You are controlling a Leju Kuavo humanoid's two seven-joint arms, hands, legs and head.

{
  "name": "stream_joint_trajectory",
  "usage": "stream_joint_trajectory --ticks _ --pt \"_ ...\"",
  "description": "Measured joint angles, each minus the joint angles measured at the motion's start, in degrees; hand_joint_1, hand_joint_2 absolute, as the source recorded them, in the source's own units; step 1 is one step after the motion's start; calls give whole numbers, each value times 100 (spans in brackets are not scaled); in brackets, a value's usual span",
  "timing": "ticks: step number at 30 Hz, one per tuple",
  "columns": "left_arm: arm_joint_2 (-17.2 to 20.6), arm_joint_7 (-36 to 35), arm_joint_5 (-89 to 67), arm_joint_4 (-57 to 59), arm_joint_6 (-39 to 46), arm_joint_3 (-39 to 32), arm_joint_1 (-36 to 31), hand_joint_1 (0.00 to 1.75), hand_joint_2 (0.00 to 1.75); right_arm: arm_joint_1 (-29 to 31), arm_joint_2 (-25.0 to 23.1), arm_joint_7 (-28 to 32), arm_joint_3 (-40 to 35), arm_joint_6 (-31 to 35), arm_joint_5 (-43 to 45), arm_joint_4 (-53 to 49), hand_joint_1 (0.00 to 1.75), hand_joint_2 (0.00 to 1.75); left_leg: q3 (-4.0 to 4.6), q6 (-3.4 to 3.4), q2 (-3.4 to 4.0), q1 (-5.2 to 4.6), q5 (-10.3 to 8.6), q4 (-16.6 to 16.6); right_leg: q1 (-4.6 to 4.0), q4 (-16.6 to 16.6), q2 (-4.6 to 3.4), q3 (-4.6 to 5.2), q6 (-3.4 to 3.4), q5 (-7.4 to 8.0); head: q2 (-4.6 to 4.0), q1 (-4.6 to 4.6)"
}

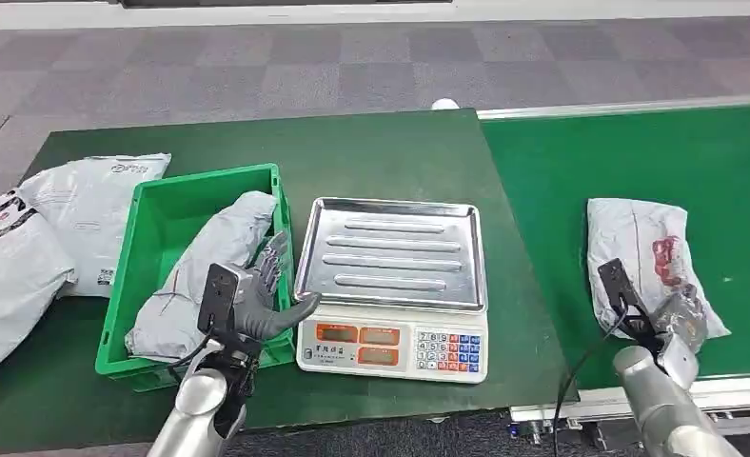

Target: Moved the parcel from conveyor to table for the left to box.

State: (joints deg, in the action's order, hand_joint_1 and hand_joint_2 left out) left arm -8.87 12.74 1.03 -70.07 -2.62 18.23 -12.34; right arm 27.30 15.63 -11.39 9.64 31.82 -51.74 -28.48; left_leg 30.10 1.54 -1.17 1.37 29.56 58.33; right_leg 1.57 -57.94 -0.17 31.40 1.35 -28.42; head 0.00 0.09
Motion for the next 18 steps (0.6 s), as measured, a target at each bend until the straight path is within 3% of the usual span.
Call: stream_joint_trajectory --ticks 18 --pt "-138 -7 105 -24 -103 76 125 0 175 102 247 -275 2 0 -297 428 0 175 1 0 1 -1 -1 0 1 0 -1 0 0 1 -2 2"
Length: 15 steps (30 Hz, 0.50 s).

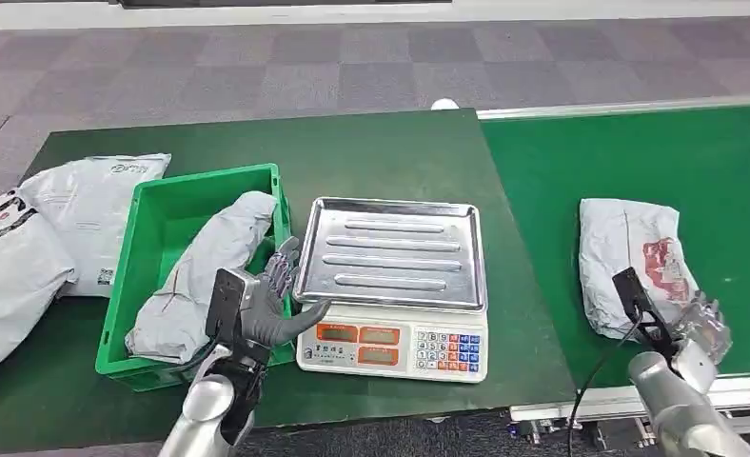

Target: Moved the parcel from conveyor to table for the left to box.

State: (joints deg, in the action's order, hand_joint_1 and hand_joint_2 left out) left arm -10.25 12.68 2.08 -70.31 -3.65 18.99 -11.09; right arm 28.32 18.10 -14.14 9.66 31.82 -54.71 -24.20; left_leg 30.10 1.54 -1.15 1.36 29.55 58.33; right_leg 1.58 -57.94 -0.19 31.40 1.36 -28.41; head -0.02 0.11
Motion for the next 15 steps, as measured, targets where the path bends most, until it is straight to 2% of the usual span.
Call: stream_joint_trajectory --ticks 15 --pt "-15 -2 0 -2 0 0 4 0 175 3 2 0 0 2 0 37 0 175 0 -1 0 0 -1 0 0 0 0 0 1 1 2 0"
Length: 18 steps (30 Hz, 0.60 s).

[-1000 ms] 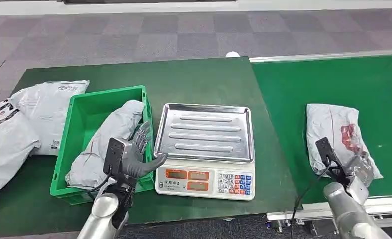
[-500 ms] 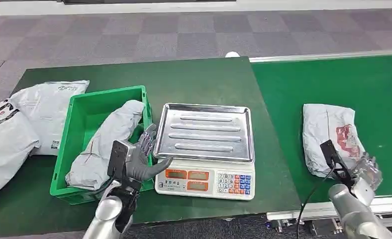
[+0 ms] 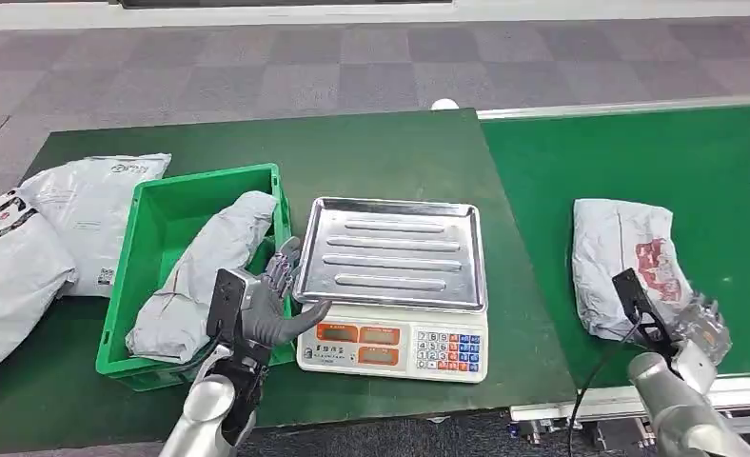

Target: Moved the parcel from conveyor to table for the left to box.

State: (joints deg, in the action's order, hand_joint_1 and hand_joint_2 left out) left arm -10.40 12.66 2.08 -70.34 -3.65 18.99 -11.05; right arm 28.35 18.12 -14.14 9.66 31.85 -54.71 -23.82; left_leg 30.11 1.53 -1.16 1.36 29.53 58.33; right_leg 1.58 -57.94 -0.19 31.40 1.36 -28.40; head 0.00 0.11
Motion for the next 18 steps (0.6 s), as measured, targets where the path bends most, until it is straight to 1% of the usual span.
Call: stream_joint_trajectory --ticks 7,12,14,15,18 --pt "0 0 -2 2 -7 0 0 0 175 12 4 -44 0 -90 -33 11 0 175 0 0 0 0 0 0 0 0 0 0 0 0 0 0" --pt "4 0 -2 2 -33 9 0 0 175 89 -4 98 103 -544 207 31 0 175 1 -1 -1 0 -1 0 0 0 1 -1 0 0 0 -2" --pt "7 9 -2 2 -42 9 0 0 175 113 -18 230 186 -877 425 44 0 175 0 -1 -1 0 -1 0 0 0 1 -1 0 0 -2 0" --pt "7 20 2 2 -42 9 0 0 175 116 -31 340 281 -1135 652 59 175 175 0 -1 0 0 -1 0 0 0 1 -1 0 0 -2 -2" --pt "22 77 111 4 -24 9 0 0 175 101 -98 816 742 -2127 1637 133 175 175 0 -1 -1 1 -1 -1 -1 0 0 0 0 0 -2 0"
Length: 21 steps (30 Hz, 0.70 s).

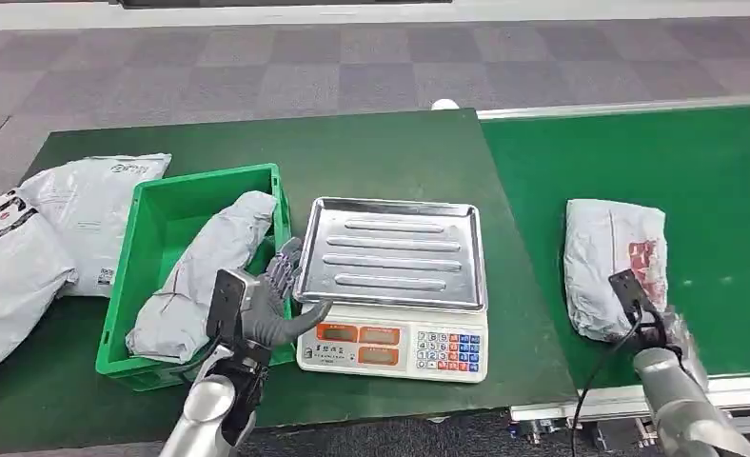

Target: Moved the parcel from conveyor to table for the left to box.

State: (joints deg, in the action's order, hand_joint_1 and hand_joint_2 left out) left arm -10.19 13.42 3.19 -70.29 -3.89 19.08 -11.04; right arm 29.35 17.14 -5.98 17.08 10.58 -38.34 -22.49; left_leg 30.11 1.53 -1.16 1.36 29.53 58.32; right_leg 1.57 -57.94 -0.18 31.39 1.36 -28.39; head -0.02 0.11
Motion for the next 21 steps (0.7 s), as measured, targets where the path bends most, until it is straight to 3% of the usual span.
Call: stream_joint_trajectory --ticks 4,7,21 --pt "79 72 46 -7 59 35 13 0 175 -31 -164 913 681 -1281 1065 29 175 175 23 19 68 30 22 -3 -30 5 -61 -10 -16 10 2 4" --pt "134 79 79 -13 81 98 24 0 175 -5 -337 1006 856 -1320 1093 31 175 175 -18 16 142 33 46 -3 -36 8 -135 -21 -19 16 2 2" --pt "256 68 131 -155 112 136 121 0 175 47 -509 1087 982 -1442 1458 31 175 175 -51 25 150 53 31 -2 -55 9 -140 -56 -31 33 2 0"
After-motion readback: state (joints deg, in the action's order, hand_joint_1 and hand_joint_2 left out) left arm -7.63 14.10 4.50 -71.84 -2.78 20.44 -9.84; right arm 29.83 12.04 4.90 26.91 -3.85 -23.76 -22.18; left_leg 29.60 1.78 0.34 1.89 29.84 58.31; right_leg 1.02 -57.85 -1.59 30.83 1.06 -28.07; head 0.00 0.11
